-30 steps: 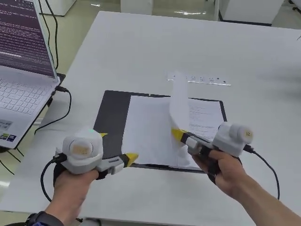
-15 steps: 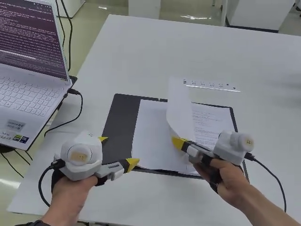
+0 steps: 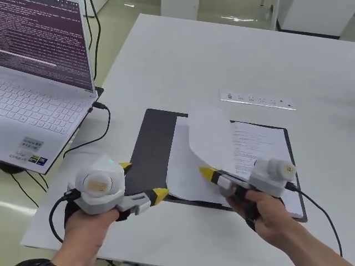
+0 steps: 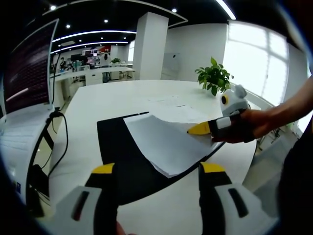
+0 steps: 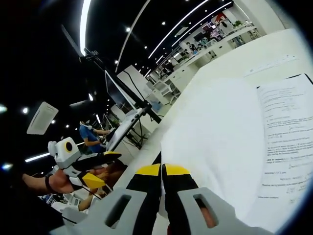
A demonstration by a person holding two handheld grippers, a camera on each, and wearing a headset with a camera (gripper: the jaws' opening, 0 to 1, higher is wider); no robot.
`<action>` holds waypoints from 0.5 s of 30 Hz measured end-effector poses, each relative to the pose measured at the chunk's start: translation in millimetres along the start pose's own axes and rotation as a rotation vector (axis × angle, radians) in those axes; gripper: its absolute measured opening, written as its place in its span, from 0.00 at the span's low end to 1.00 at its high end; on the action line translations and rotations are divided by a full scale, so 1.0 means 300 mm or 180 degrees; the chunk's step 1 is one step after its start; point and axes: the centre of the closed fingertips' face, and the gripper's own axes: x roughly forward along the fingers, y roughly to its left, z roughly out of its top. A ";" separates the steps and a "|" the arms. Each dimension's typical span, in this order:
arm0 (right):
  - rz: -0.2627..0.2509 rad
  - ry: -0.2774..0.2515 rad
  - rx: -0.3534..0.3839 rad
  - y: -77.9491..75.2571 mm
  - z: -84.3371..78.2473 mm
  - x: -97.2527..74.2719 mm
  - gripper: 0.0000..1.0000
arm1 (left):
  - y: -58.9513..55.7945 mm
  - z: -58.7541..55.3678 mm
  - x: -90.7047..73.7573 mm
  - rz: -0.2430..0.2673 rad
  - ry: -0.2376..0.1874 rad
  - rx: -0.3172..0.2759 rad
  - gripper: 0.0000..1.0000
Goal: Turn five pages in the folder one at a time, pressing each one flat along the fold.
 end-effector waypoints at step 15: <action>0.0012 0.0085 0.0214 0.001 -0.042 0.143 0.00 | 0.044 -0.022 -0.005 0.0034 0.0000 -0.0079 0.67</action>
